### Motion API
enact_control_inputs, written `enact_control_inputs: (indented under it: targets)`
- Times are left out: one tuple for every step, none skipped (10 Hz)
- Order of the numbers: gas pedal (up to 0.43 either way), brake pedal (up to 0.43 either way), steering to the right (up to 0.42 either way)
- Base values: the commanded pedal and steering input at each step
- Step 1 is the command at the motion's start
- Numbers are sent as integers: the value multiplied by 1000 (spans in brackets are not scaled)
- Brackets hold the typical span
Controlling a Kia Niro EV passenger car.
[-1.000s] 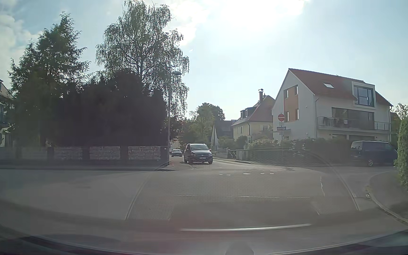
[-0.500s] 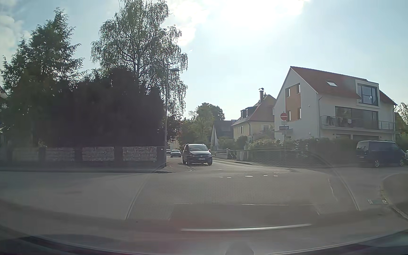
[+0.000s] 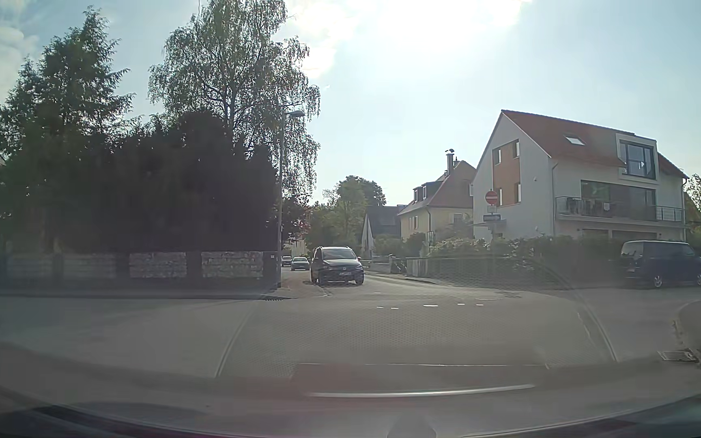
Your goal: Follow the waypoints while adhering to traffic rules and regulations
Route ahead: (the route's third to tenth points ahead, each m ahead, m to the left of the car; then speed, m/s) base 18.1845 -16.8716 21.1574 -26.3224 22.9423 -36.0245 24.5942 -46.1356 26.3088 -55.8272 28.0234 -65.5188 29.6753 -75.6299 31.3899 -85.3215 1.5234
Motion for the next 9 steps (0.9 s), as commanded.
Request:
enact_control_inputs:
  targets:
    - [0, 171, 7]
    - [0, 171, 8]
    - [0, 171, 12]
    - [0, 171, 17]
    - [0, 171, 17]
    - [0, 152, 16]
    - [0, 128, 15]
    - [0, 49, 20]
    - [0, 0, 36]
